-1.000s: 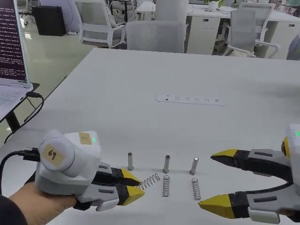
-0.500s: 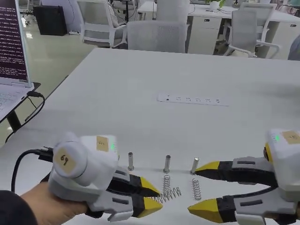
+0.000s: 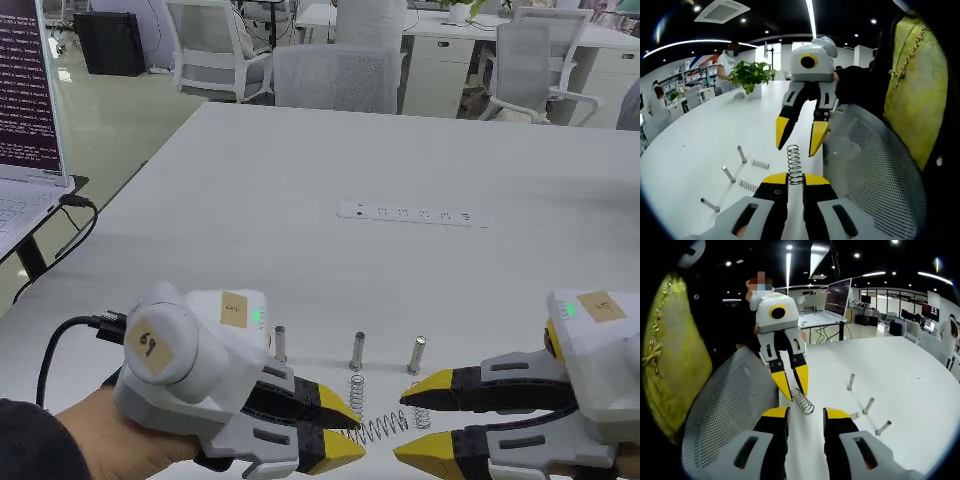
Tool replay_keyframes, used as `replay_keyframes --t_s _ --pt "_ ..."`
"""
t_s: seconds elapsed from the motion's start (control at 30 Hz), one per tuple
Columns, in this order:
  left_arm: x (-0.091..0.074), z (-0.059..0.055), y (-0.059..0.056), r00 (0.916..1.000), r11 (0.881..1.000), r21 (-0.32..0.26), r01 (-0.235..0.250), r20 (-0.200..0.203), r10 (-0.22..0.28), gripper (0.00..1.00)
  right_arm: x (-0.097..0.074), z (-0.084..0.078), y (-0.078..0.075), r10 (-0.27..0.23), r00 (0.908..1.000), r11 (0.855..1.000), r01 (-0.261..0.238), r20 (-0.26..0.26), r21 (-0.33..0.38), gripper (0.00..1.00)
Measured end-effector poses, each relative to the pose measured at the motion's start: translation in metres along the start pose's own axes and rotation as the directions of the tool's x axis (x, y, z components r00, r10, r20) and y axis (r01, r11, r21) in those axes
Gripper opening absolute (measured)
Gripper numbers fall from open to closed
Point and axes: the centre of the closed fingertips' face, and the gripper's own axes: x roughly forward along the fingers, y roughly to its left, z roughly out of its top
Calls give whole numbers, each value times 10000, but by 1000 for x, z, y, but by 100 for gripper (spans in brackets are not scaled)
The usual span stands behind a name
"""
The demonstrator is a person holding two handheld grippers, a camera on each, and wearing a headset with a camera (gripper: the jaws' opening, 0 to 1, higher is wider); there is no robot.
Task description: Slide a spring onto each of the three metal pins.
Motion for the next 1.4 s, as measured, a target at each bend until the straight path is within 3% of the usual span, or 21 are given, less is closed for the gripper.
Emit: replay_keyframes --t_s 0.4,1.0,1.4 --pt "3 0 -5 9998 9998 131 179 -41 -178 2 2 0 6 266 9995 9994 -269 -150 -205 10" --pt "13 -8 -8 9984 9989 456 137 -559 -111 1 8 13 19 497 9975 9947 -539 -502 -873 8" --pt "17 -7 -11 9975 9971 696 302 -663 -256 1 12 1 20 693 9892 9928 -811 -1290 -886 10"
